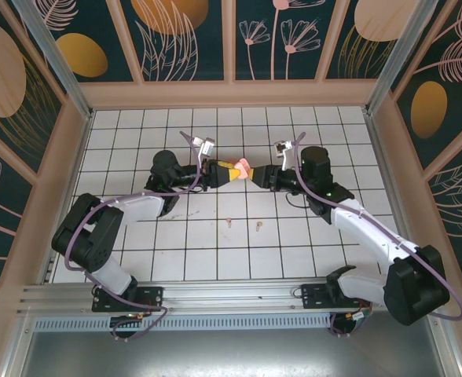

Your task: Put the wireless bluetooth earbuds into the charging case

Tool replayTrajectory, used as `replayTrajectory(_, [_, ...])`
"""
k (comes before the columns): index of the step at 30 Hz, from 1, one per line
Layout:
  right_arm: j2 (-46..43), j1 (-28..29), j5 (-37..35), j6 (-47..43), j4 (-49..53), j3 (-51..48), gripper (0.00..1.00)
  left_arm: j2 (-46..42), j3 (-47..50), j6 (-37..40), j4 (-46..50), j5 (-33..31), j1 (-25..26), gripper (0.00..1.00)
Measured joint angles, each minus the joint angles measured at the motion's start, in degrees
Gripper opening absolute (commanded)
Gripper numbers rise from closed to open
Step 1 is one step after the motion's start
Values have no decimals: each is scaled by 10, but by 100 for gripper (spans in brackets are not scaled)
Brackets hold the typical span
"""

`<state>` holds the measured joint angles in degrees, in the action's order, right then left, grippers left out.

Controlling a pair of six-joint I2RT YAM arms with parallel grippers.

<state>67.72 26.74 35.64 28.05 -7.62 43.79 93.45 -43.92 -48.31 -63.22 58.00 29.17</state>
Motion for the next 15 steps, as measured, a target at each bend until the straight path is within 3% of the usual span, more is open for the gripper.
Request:
replayTrajectory(7, [15,2,-1,13,-16,8,35,0,2,-8,-9,1,0,0])
replayTrajectory(15, [24,9,5,27,-34,16,16,-3,9,-14,-21,-2,1,0])
